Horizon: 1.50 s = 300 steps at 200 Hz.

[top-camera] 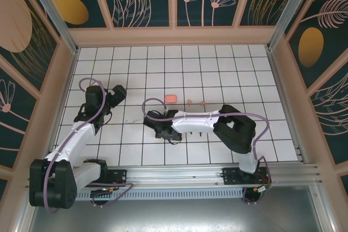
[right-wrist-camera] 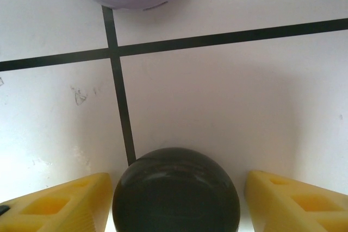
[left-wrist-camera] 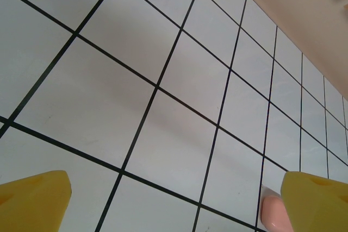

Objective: Insert wireless bluetooth earbuds into charging case

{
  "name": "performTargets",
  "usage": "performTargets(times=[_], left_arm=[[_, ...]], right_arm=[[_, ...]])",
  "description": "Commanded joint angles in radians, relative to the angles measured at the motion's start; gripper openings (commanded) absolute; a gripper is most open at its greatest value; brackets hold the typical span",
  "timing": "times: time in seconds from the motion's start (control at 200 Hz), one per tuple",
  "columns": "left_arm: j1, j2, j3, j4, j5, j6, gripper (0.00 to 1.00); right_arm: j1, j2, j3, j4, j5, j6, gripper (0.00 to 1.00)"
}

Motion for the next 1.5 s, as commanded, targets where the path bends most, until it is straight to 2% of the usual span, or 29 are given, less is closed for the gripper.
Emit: performTargets(times=[0.0, 0.265, 0.34, 0.526, 0.761, 0.926, 1.086, 1.281, 1.497], left_arm=[[-0.006, -0.015, 0.013, 0.02, 0.003, 0.01, 0.99], [-0.007, -0.02, 0.009, 0.03, 0.019, -0.004, 0.98], [-0.006, -0.013, 0.011, 0.038, 0.05, -0.027, 0.99], [-0.007, 0.008, 0.026, 0.019, 0.109, -0.092, 0.99], [-0.007, -0.044, -0.014, 0.136, 0.166, -0.076, 0.98], [-0.009, -0.083, -0.08, 0.342, 0.273, -0.088, 0.98], [-0.032, -0.091, -0.135, 0.521, 0.362, -0.104, 0.99], [-0.097, -0.12, -0.219, 0.658, 0.35, -0.104, 0.99], [-0.23, -0.049, -0.253, 0.786, 0.3, -0.071, 0.98]], right_arm=[[0.015, 0.045, 0.024, -0.035, 0.01, 0.016, 0.66], [0.02, 0.06, 0.043, -0.036, 0.013, 0.01, 0.56], [0.021, 0.057, 0.043, -0.032, 0.013, 0.01, 0.48], [0.023, 0.015, 0.035, -0.011, 0.023, 0.012, 0.38], [-0.006, -0.112, 0.031, -0.005, 0.079, -0.001, 0.37], [-0.093, -0.22, 0.02, 0.052, 0.084, -0.061, 0.37], [-0.234, -0.311, -0.006, 0.174, -0.011, -0.115, 0.37], [-0.385, -0.363, -0.024, 0.299, -0.175, -0.083, 0.37], [-0.427, -0.364, -0.035, 0.368, -0.198, 0.022, 0.37]])
